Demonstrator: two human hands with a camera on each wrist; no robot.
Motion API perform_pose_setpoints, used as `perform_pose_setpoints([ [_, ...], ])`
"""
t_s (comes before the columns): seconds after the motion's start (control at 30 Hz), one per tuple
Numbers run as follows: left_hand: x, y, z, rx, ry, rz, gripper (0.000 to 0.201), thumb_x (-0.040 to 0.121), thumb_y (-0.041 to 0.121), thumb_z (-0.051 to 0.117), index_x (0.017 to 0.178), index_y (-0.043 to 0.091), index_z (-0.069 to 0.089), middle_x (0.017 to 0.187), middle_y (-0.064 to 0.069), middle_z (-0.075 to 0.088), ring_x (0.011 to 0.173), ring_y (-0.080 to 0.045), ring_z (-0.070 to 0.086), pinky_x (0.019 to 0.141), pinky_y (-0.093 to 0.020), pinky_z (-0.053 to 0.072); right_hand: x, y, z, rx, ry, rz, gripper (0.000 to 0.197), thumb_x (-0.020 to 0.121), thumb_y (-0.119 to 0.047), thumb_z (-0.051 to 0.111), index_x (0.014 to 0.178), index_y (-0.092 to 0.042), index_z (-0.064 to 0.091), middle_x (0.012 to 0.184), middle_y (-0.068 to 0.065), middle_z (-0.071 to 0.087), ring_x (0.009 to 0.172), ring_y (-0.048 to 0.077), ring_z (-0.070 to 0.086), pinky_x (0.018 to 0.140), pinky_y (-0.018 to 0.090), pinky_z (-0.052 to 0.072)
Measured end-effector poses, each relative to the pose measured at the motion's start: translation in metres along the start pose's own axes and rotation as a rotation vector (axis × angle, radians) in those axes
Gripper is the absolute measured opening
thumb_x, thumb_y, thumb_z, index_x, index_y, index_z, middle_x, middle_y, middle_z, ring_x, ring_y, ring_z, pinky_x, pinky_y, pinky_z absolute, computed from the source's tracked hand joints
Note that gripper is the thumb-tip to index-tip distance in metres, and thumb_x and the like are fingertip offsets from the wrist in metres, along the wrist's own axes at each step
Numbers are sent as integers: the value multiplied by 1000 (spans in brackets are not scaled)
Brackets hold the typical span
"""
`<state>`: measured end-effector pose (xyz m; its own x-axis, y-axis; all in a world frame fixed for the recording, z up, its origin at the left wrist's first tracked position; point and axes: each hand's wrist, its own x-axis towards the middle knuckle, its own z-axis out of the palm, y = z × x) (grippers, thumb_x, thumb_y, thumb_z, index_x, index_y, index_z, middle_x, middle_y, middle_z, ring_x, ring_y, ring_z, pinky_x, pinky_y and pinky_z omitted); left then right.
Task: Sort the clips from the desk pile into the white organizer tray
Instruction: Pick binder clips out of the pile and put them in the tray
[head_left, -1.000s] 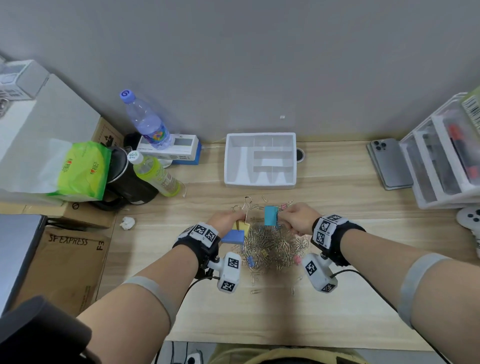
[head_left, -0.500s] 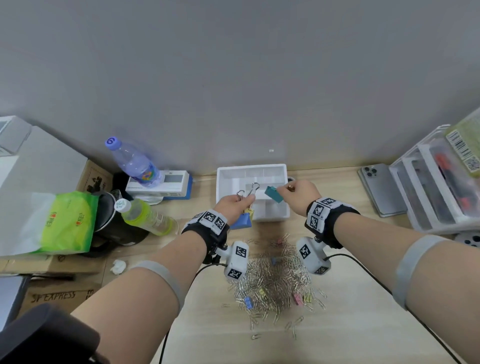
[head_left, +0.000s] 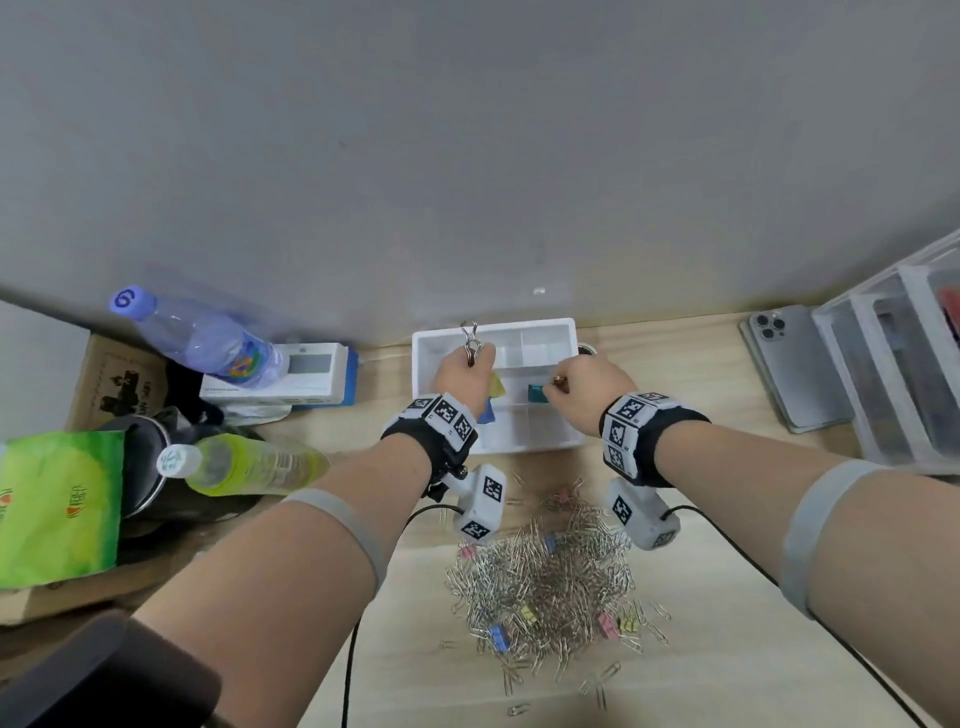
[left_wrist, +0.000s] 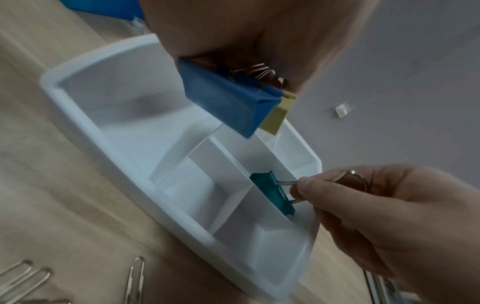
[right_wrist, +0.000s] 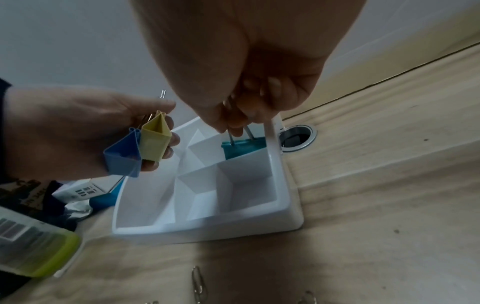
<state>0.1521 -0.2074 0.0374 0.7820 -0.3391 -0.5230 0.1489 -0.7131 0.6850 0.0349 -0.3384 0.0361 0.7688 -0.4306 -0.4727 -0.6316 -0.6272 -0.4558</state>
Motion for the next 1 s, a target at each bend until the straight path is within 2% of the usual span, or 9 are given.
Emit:
perform_pose_setpoints([
  [0.1, 6, 3, 7, -11, 7, 12, 37, 98, 36, 45, 69, 14, 43, 59, -1, 46, 50, -19, 46, 40, -12, 41, 5, 6, 5, -2, -25, 2, 28, 90, -30, 49, 68, -15, 60, 68, 5, 62, 64, 26, 59, 55, 28, 43],
  [0.17, 6, 6, 9, 6, 22, 35, 31, 93, 43, 44, 70, 22, 48, 61, -1, 50, 58, -27, 53, 55, -21, 55, 5, 7, 7, 1, -9, 3, 28, 88, -32, 50, 70, -15, 61, 69, 5, 62, 65, 26, 59, 56, 29, 44],
  [0.2, 7, 6, 10, 22, 29, 62, 32, 88, 48, 43, 67, 26, 49, 61, 1, 52, 64, -29, 56, 68, -35, 60, 6, 7, 7, 8, -6, 3, 28, 88, -33, 50, 70, -14, 61, 68, 6, 62, 65, 26, 59, 56, 29, 45],
  [0.27, 9, 5, 12, 81, 67, 119, 36, 84, 54, 39, 60, 29, 48, 66, 1, 54, 80, -33, 58, 81, -50, 55, 7, 7, 8, 15, -3, -6, 29, 89, -33, 49, 71, -13, 62, 69, 6, 63, 65, 26, 59, 58, 30, 48],
  [0.37, 1, 10, 12, 308, 117, 211, 37, 94, 49, 36, 71, 27, 55, 97, -1, 58, 104, -27, 45, 100, -37, 37, 7, 8, 8, 16, 3, -24, 30, 89, -33, 49, 75, -12, 65, 72, 5, 65, 68, 26, 60, 62, 32, 52],
  [0.5, -5, 11, 16, 267, 58, 223, 33, 97, 40, 44, 98, 14, 65, 108, -3, 48, 105, -24, 48, 94, -28, 36, 3, 9, 7, 33, 1, -31, 27, 89, -32, 49, 80, -13, 67, 76, 5, 67, 71, 25, 62, 67, 35, 56],
  [0.67, -8, 9, 22, 238, 50, 190, 37, 96, 38, 50, 97, 4, 64, 109, -5, 43, 79, -21, 53, 87, -26, 44, -2, 9, 6, 43, 8, -43, 24, 90, -29, 49, 83, -15, 67, 77, 4, 66, 70, 23, 62, 67, 34, 55],
  [0.83, -9, 6, 24, 272, 57, 226, 35, 94, 36, 54, 94, 4, 69, 115, -8, 47, 77, -19, 53, 79, -19, 36, -2, 9, 6, 44, 35, -63, 27, 90, -27, 48, 74, -14, 66, 68, 4, 63, 65, 25, 59, 61, 32, 52],
  [1.0, -8, 6, 28, 348, 28, 240, 27, 93, 30, 56, 87, 4, 61, 112, -13, 52, 78, -22, 57, 80, -23, 44, 0, 8, 4, 26, 104, -76, 27, 91, -27, 49, 75, -13, 65, 69, 4, 62, 65, 25, 57, 60, 32, 51],
])
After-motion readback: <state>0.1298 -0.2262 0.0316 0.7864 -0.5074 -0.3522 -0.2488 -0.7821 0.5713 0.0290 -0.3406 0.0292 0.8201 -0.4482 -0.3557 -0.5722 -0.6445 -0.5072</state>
